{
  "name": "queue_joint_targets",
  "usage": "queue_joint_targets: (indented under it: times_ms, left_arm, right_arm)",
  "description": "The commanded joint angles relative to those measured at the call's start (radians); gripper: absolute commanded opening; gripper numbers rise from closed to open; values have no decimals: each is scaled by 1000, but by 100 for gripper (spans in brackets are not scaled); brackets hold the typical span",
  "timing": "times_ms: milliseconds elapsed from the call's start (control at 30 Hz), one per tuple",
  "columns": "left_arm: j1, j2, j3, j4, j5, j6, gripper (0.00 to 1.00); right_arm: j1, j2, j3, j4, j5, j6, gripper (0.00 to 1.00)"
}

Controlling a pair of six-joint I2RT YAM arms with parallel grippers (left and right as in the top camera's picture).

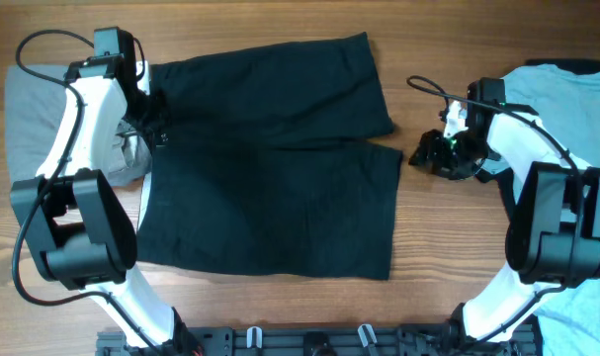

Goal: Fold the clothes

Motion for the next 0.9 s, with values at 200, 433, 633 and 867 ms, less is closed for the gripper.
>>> queue_joint_targets:
  times_ms: [200,433,633,867]
  left_arm:
    - [5,-13,19,3,7,-10,4]
    - [5,-13,19,3,7,-10,4]
    - [5,-13,19,-17,7,-10,4]
    - [5,-13,19,-19,8,-10,4]
  right_arm:
    - [103,108,-71,-37,266,124,56]
    - [217,108,-71,-48,454,170,55]
    - [238,108,-69,-73,544,178,56]
    - [238,105,-27,-40,268,-44,60]
